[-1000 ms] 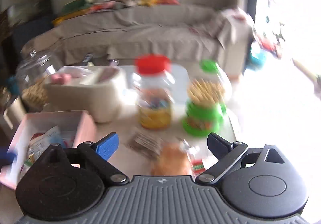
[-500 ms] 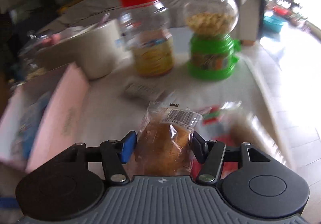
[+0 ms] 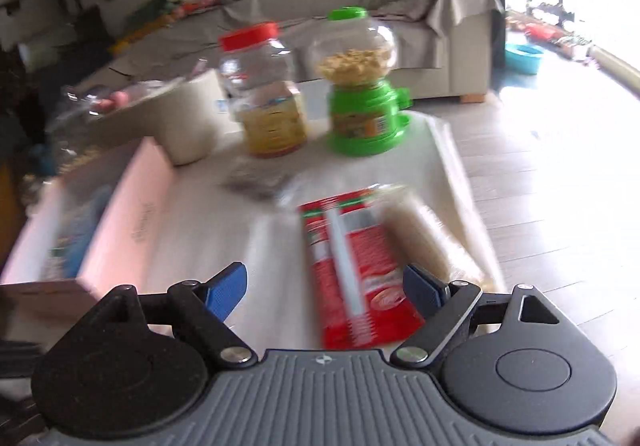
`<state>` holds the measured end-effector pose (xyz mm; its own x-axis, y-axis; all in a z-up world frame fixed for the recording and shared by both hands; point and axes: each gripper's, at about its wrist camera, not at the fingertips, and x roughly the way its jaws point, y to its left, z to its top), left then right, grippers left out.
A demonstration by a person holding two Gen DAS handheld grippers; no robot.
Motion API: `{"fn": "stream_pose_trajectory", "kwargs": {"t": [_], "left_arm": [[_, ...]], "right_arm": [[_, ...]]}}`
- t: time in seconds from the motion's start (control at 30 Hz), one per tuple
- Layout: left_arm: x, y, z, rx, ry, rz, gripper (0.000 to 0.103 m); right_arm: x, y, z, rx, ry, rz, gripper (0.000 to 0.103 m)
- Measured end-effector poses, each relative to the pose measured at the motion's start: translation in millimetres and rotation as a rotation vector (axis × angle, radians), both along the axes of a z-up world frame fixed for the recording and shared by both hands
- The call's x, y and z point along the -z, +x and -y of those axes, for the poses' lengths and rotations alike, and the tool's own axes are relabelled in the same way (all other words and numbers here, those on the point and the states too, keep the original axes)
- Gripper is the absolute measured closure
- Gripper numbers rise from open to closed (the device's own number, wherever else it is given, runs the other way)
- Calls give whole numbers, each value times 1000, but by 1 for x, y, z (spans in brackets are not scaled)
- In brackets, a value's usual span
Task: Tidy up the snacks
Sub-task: 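Grasp the wrapped bun with the left gripper while the right grasps the dark packet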
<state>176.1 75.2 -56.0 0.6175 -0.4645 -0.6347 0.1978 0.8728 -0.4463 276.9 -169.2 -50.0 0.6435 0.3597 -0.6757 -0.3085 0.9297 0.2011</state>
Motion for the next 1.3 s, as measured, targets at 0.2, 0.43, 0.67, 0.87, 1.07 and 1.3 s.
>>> {"fn": "stream_pose_trajectory", "kwargs": {"t": [0.2, 0.43, 0.67, 0.87, 1.07, 1.3], "left_arm": [[-6, -5, -6, -59, 6, 35, 46], [-8, -27, -24, -137, 35, 25, 46], [-2, -25, -32, -148, -2, 5, 46], [-2, -11, -11, -53, -2, 10, 46], [-6, 10, 22, 8, 48, 37, 46], [-10, 16, 68, 93, 314, 142, 45]], "right_arm": [[9, 37, -63, -136, -112, 91, 17], [29, 128, -117, -220, -132, 33, 18], [21, 94, -111, -300, -158, -32, 65], [15, 15, -62, -250, -159, -51, 65], [20, -38, -2, -69, -92, -89, 62], [37, -65, 11, 55, -99, -45, 27]]}}
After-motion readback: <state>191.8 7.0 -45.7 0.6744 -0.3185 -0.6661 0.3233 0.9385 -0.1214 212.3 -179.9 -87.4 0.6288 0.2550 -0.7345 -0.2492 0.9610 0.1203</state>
